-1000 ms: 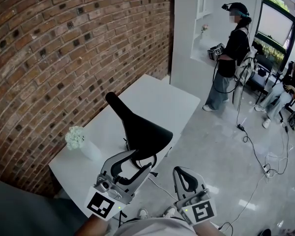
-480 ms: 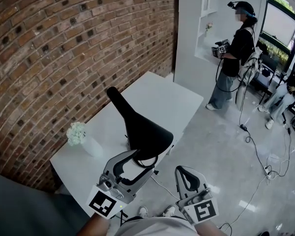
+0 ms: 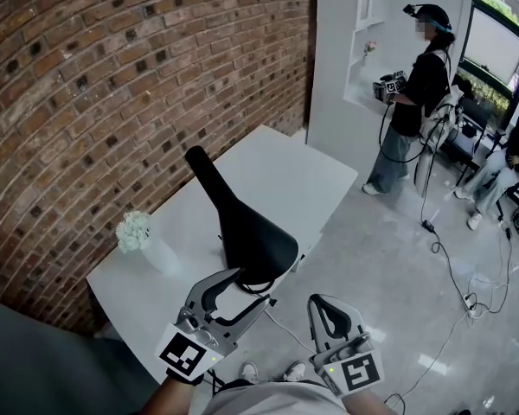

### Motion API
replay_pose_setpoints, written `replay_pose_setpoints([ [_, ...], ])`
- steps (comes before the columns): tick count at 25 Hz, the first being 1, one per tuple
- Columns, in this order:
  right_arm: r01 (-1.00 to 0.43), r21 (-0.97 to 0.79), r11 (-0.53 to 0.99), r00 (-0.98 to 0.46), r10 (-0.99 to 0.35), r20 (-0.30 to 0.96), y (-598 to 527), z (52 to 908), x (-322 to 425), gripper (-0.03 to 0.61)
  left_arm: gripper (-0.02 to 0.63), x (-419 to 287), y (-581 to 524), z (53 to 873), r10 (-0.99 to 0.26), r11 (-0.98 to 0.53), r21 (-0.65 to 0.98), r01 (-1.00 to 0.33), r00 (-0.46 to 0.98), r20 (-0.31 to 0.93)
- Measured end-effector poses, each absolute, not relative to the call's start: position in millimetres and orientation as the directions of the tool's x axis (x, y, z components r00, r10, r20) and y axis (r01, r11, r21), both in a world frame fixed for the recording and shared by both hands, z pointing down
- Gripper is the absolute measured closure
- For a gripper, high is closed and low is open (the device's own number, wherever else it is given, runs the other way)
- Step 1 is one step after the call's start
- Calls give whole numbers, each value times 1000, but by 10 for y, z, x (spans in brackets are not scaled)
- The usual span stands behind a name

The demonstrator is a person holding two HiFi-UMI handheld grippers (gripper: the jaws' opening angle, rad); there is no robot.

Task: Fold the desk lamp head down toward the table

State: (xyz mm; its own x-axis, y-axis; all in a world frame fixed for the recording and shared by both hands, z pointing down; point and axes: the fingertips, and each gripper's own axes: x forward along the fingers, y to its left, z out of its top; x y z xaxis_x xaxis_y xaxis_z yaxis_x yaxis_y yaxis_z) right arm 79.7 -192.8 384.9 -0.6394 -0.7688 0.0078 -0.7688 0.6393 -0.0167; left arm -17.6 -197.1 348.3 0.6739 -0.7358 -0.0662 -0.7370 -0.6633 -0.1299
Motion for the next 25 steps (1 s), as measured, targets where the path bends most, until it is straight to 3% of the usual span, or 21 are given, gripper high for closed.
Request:
replay_pose_setpoints([
  [25, -802, -5, 598, -597, -800, 51, -1798, 3957, 958, 560, 353, -267, -2171, 4188, -773, -632, -53, -773, 626, 105],
])
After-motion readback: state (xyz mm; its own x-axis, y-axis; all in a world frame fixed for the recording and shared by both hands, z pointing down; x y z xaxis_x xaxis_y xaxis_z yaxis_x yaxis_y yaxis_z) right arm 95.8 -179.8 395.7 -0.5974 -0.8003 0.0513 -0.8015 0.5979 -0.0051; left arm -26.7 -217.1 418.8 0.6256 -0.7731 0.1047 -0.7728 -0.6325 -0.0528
